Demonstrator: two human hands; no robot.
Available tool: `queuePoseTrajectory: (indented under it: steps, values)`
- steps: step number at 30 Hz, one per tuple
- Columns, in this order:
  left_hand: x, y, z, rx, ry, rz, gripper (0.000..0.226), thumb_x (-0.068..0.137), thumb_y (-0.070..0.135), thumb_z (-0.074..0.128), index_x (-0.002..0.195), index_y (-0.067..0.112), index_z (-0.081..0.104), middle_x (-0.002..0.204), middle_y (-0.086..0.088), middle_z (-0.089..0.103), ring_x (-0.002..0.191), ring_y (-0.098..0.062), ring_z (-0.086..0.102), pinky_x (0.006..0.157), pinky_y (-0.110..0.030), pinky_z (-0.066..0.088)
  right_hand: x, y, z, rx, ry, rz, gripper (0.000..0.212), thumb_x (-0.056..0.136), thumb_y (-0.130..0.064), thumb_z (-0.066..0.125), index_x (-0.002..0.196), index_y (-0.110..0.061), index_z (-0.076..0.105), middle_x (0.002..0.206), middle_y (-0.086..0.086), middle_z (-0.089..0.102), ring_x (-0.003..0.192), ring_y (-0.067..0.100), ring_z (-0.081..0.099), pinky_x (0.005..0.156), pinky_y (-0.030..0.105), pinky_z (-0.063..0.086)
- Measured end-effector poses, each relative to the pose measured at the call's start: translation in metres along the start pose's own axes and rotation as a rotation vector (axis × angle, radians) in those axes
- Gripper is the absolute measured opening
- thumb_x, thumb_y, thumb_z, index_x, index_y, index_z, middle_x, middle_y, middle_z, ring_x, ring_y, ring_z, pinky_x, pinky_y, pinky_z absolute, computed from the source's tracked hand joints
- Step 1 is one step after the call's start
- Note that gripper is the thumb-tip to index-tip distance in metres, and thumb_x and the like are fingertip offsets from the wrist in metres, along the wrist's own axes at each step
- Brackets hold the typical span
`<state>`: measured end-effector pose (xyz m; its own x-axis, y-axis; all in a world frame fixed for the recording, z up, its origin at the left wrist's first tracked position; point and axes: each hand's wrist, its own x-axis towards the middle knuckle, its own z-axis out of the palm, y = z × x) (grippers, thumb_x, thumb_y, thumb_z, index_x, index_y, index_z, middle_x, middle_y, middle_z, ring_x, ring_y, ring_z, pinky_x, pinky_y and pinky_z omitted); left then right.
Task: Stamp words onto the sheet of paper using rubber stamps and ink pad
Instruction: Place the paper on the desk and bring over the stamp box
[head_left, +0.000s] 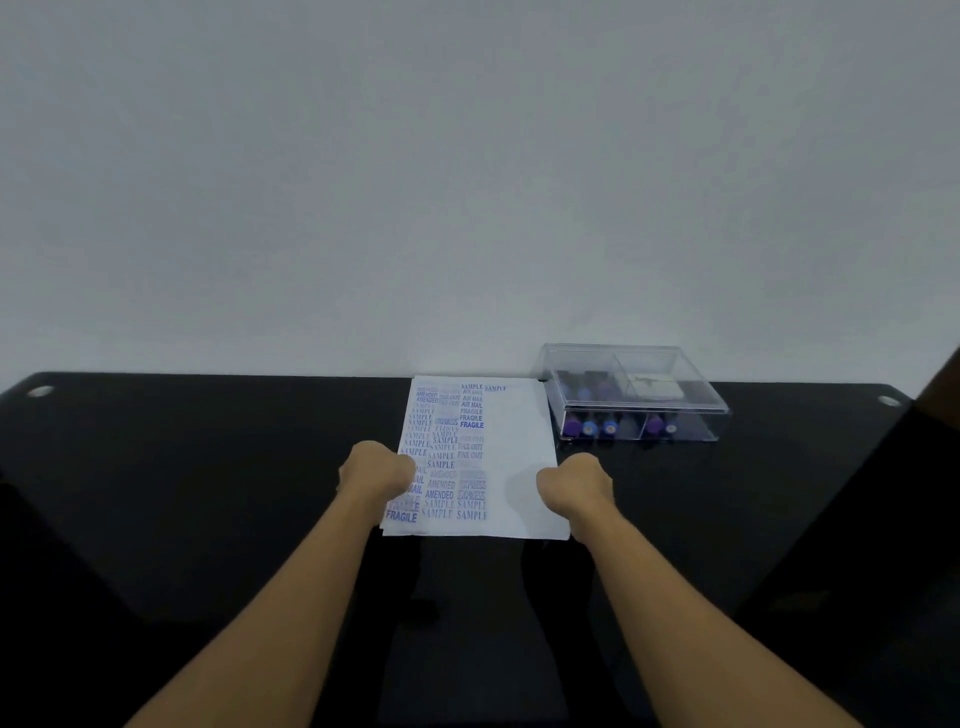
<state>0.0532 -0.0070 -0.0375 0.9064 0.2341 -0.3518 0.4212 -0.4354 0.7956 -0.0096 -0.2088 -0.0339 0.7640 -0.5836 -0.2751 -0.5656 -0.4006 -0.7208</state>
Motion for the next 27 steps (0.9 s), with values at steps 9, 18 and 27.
queuePoseTrajectory:
  steps: [9,18,27]
  values:
    - [0.0,0.011,0.004,-0.006,0.034,-0.055,0.01,0.086,0.004,0.065,0.084,0.002,0.055,0.085,-0.011,0.058,0.07,-0.021,0.06,0.059,-0.03,0.053,0.002,-0.011,-0.002,0.004,-0.013,0.051,0.024,0.092,-0.01,0.055,0.114,-0.003,0.061,0.094,0.011,0.059,0.085,0.027,0.06,0.081,0.035,0.053]
    - [0.005,0.019,0.006,-0.057,-0.065,-0.07,0.015,0.083,0.003,0.066,0.098,-0.001,0.063,0.097,-0.015,0.068,0.085,-0.03,0.069,0.084,-0.043,0.059,0.004,-0.015,0.001,0.144,-0.063,0.101,0.03,0.093,-0.009,0.054,0.122,-0.003,0.058,0.103,0.011,0.057,0.088,0.029,0.059,0.078,0.035,0.054]
    - [0.01,0.01,0.008,-0.034,-0.109,-0.014,0.008,0.087,0.007,0.061,0.092,0.002,0.064,0.092,-0.013,0.069,0.084,-0.03,0.07,0.084,-0.046,0.059,0.02,-0.009,0.009,0.192,-0.104,0.113,0.031,0.083,-0.009,0.054,0.112,-0.002,0.061,0.108,0.016,0.065,0.092,0.036,0.067,0.082,0.043,0.059]
